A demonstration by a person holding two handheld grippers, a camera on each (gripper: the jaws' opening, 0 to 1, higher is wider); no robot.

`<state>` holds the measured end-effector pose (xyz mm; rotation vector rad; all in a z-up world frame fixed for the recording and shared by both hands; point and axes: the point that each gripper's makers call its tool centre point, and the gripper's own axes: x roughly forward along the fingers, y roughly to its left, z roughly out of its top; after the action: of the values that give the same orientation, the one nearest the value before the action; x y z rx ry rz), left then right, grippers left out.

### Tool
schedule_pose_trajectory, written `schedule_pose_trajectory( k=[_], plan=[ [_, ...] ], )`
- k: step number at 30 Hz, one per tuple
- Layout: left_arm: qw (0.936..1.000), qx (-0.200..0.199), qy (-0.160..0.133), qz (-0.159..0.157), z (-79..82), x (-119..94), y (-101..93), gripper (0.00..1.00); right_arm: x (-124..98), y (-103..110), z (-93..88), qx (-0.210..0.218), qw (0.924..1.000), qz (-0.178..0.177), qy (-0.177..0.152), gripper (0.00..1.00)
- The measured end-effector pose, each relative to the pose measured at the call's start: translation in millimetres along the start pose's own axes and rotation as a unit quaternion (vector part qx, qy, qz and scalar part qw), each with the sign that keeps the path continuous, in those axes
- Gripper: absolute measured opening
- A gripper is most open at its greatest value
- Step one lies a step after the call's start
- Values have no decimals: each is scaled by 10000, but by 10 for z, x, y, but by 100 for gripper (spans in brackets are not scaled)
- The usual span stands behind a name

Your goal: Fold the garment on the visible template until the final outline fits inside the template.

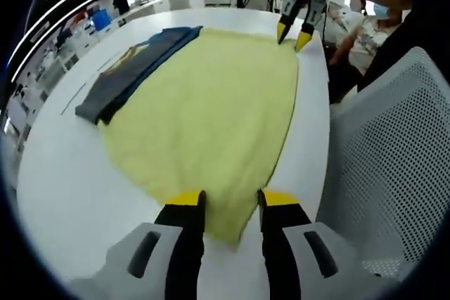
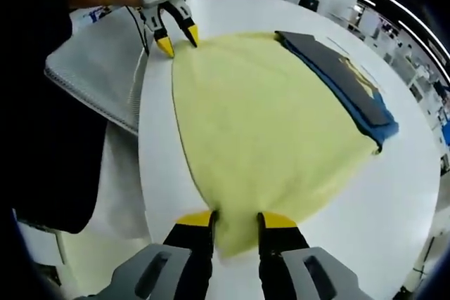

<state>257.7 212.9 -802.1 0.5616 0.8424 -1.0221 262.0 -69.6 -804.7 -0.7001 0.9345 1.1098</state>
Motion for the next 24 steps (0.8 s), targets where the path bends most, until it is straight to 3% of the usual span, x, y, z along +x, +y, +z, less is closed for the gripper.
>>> schedule_pose_trajectory(
  k=[6,12,24],
  plan=[
    [10000,69,50,-8,-2,9,10,15,1,-56,0,70,9999,-100,-22,11],
    [9998,4,102,188,-3,9,90,5,-2,-137,3,48,9996,-276,-16,1],
    [9980,-535,69,315,71,-111,140,2,-71,-129,39,549,9976,-268,-313,0]
  ],
)
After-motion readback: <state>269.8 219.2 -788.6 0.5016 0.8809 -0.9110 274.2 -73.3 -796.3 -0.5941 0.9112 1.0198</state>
